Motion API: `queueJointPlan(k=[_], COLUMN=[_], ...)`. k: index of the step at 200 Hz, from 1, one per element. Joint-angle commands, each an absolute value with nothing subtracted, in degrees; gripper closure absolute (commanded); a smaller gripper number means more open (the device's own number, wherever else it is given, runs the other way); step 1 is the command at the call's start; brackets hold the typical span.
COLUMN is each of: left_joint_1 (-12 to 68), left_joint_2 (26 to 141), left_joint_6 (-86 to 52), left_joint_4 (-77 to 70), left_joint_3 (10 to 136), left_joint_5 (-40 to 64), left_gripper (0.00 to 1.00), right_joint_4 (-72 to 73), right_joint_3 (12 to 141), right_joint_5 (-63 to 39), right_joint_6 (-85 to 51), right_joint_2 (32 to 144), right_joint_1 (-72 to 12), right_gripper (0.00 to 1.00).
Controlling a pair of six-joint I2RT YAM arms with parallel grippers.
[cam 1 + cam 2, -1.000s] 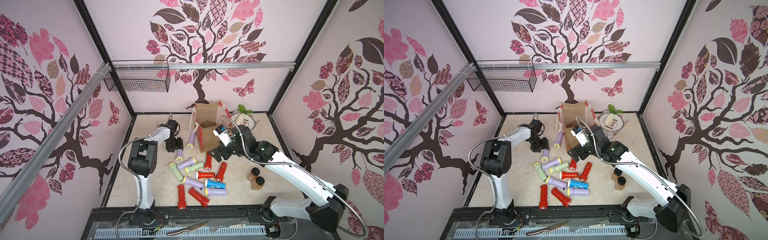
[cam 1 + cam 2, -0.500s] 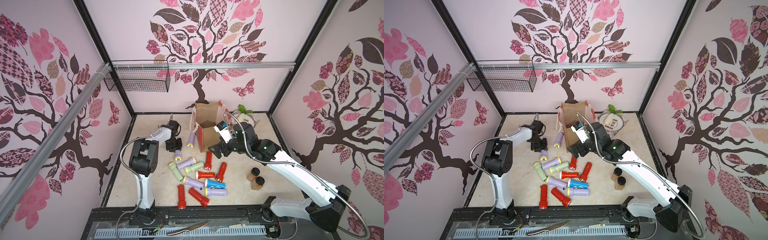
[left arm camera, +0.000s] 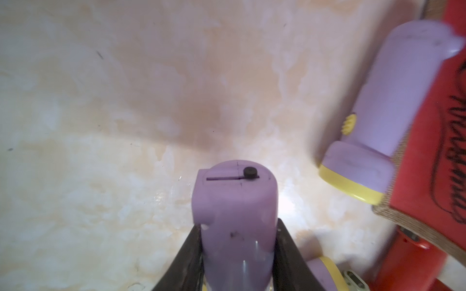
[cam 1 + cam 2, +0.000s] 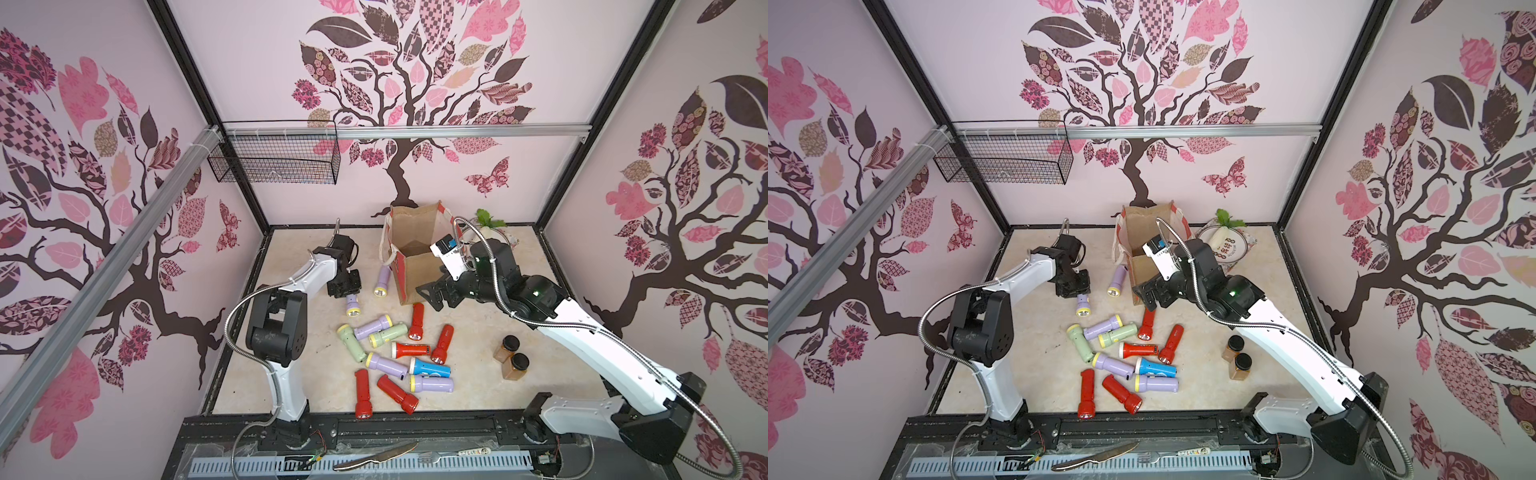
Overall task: Put the flashlights into the tote bags
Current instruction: Pick up the flashlight from the center of the board.
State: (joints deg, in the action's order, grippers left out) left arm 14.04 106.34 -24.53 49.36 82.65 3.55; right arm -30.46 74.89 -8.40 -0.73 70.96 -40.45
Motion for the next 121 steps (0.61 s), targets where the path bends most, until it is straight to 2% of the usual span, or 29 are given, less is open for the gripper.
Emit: queueJointPlan(k=[1,56,121], left_joint_1=[14.2,14.3,16.4], left_joint_2=[100.7,96.9,104.0], left_joint_6=[-25.9,-29.2,-32.1], left_joint_4=[51.0,52.3,52.2], left_joint_3=[85.3,97.9,119.4], left_joint_5=[2.0,5.5,10.5], left_gripper=[1.0,1.0,1.0], right_joint_4=[-32.8,-34.5,-34.5], right_joint_3=[78.1,80.6,79.7], right_joint_5=[-5.8,-1.0,-3.5], right_joint_6=[-1.8,-3.5,-7.6], right_joint_2=[71.0,72.4,71.5], right_joint_1=[-40.8,-40.0,-34.0], right_gripper=[0.0,0.0,0.0])
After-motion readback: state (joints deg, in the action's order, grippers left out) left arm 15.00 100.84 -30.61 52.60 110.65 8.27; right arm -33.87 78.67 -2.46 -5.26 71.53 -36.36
